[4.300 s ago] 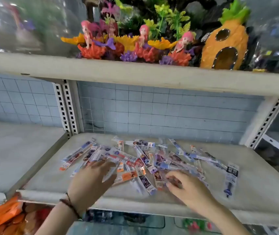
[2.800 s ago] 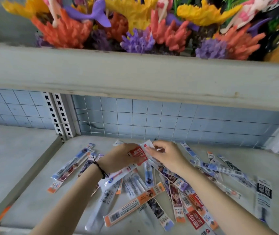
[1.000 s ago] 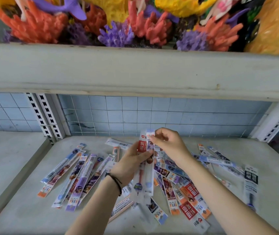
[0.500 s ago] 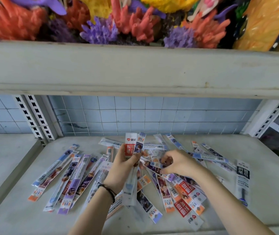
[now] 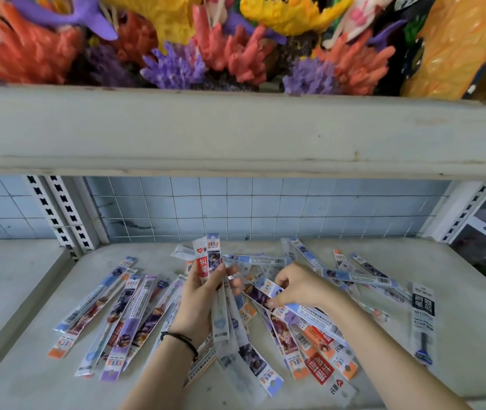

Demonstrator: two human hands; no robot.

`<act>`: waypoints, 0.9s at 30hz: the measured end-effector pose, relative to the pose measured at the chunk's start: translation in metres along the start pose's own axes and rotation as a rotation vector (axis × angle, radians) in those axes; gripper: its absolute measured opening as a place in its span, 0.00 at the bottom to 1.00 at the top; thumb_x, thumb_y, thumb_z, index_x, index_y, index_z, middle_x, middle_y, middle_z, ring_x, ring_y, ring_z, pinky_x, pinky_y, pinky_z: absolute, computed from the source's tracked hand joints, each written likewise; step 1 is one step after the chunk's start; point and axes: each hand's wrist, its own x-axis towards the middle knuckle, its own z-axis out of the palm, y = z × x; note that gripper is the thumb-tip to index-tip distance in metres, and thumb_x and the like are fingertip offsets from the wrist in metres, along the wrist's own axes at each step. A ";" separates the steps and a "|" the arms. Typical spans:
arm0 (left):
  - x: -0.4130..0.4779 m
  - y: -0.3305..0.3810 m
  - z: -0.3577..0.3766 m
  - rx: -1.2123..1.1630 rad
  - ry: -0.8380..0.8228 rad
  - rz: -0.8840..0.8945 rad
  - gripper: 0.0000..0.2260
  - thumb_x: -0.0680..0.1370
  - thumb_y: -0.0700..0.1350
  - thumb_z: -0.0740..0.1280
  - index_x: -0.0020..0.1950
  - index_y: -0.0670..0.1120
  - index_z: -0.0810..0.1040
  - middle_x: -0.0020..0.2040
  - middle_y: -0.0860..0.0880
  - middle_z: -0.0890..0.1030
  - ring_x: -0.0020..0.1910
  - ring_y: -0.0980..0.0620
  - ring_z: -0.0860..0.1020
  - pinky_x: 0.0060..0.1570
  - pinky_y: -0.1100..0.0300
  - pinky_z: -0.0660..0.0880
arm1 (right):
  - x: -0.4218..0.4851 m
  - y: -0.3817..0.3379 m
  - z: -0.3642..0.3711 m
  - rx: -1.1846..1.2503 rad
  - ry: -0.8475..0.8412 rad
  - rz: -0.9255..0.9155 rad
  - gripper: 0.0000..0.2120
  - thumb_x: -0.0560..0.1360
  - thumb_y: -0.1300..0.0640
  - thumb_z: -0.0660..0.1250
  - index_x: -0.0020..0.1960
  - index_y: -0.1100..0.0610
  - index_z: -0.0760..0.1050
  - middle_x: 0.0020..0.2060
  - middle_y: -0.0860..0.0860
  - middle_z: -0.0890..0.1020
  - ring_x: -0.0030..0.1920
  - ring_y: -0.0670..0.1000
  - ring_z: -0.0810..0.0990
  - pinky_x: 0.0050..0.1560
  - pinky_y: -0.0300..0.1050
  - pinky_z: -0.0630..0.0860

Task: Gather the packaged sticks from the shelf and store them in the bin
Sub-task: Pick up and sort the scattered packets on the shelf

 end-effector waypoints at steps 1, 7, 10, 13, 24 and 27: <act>-0.001 0.001 0.001 -0.011 -0.003 -0.018 0.13 0.80 0.37 0.60 0.41 0.44 0.82 0.36 0.43 0.82 0.29 0.49 0.80 0.31 0.54 0.80 | 0.000 0.000 -0.002 0.040 0.018 -0.011 0.21 0.67 0.53 0.76 0.31 0.60 0.66 0.27 0.49 0.60 0.27 0.48 0.59 0.31 0.43 0.55; 0.001 -0.005 -0.003 0.086 0.047 -0.007 0.08 0.79 0.42 0.62 0.55 0.41 0.77 0.46 0.42 0.84 0.43 0.45 0.82 0.46 0.46 0.79 | 0.000 -0.006 -0.020 0.266 0.054 -0.024 0.23 0.68 0.49 0.75 0.42 0.69 0.74 0.34 0.54 0.67 0.34 0.50 0.65 0.33 0.43 0.58; -0.001 0.007 -0.002 0.200 0.211 0.211 0.06 0.79 0.42 0.62 0.53 0.43 0.77 0.41 0.45 0.82 0.39 0.47 0.79 0.39 0.57 0.78 | -0.003 -0.004 -0.029 0.269 0.064 -0.036 0.22 0.68 0.48 0.75 0.43 0.67 0.74 0.36 0.58 0.72 0.36 0.50 0.68 0.38 0.43 0.61; 0.001 0.042 0.003 0.323 0.162 0.428 0.06 0.80 0.41 0.61 0.53 0.46 0.76 0.45 0.51 0.85 0.43 0.51 0.82 0.41 0.59 0.78 | -0.009 -0.006 -0.036 0.224 0.020 -0.071 0.27 0.67 0.48 0.76 0.49 0.71 0.75 0.48 0.70 0.79 0.38 0.50 0.72 0.41 0.44 0.66; 0.020 0.033 0.006 0.645 -0.420 -0.075 0.14 0.78 0.46 0.65 0.63 0.46 0.77 0.55 0.49 0.84 0.54 0.53 0.82 0.56 0.58 0.76 | -0.010 -0.032 -0.034 0.547 0.223 -0.198 0.08 0.70 0.55 0.74 0.46 0.59 0.82 0.38 0.54 0.84 0.38 0.46 0.78 0.41 0.38 0.72; 0.013 0.028 0.009 0.434 -0.451 -0.161 0.13 0.78 0.42 0.65 0.61 0.38 0.75 0.47 0.40 0.84 0.39 0.47 0.83 0.39 0.56 0.81 | -0.009 -0.038 -0.027 0.747 0.274 -0.213 0.07 0.70 0.61 0.74 0.46 0.63 0.82 0.33 0.51 0.83 0.33 0.43 0.79 0.35 0.32 0.73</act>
